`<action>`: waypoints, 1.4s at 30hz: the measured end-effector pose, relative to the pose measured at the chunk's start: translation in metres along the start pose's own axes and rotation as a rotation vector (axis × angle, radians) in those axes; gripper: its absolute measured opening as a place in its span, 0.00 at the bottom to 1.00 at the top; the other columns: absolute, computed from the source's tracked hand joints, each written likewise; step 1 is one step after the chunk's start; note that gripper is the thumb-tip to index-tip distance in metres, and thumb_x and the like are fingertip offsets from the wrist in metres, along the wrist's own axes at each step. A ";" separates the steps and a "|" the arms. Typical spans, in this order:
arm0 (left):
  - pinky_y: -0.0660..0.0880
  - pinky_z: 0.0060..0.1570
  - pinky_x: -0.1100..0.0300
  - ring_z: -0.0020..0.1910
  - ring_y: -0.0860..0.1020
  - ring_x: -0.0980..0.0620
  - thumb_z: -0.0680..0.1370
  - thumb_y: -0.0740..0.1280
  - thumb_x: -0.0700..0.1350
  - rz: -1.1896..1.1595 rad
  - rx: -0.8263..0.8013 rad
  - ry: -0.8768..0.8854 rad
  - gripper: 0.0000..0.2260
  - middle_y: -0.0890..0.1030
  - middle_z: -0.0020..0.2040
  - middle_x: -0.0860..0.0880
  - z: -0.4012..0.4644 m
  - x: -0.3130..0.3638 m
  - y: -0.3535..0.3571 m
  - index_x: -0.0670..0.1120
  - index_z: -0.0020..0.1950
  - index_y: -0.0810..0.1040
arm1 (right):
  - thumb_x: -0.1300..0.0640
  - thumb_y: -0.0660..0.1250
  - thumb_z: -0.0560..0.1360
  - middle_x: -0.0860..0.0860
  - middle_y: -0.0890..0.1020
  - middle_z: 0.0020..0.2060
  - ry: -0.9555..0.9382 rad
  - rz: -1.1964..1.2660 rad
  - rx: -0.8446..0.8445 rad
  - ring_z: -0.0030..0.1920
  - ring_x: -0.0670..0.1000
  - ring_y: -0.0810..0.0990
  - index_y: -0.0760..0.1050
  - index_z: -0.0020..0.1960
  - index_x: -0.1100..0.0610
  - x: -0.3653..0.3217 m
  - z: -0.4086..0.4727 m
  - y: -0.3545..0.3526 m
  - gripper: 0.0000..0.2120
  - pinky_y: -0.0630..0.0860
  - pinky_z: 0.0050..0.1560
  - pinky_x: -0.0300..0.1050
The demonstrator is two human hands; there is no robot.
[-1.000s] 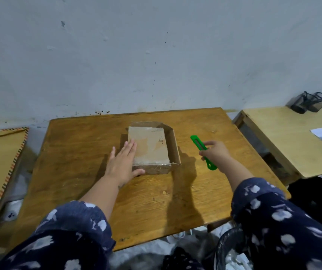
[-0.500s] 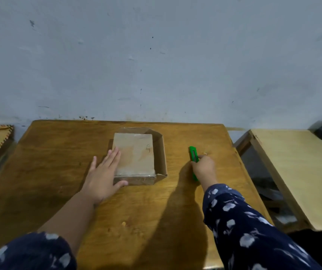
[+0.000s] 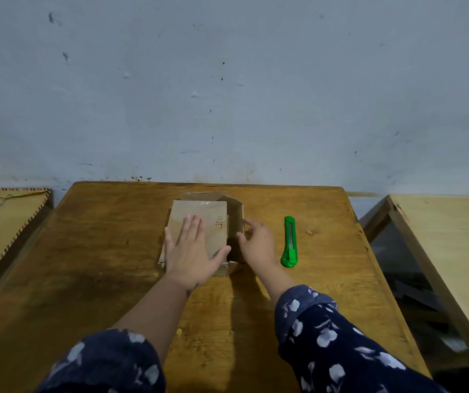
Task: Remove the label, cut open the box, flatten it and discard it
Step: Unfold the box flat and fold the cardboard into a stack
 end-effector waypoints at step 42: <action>0.33 0.72 0.40 0.77 0.41 0.55 0.74 0.53 0.61 0.001 -0.067 0.461 0.34 0.47 0.79 0.55 -0.023 -0.130 -0.032 0.54 0.79 0.48 | 0.55 0.61 0.78 0.50 0.80 0.42 0.094 -0.526 0.150 0.40 0.52 0.80 0.73 0.57 0.50 -0.065 -0.065 0.043 0.08 0.80 0.39 0.48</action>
Point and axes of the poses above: each hand's wrist, its own z-axis towards the middle knuckle, its own y-axis out of the palm, x = y × z, the point moved 9 cm from there along z, towards the middle knuckle
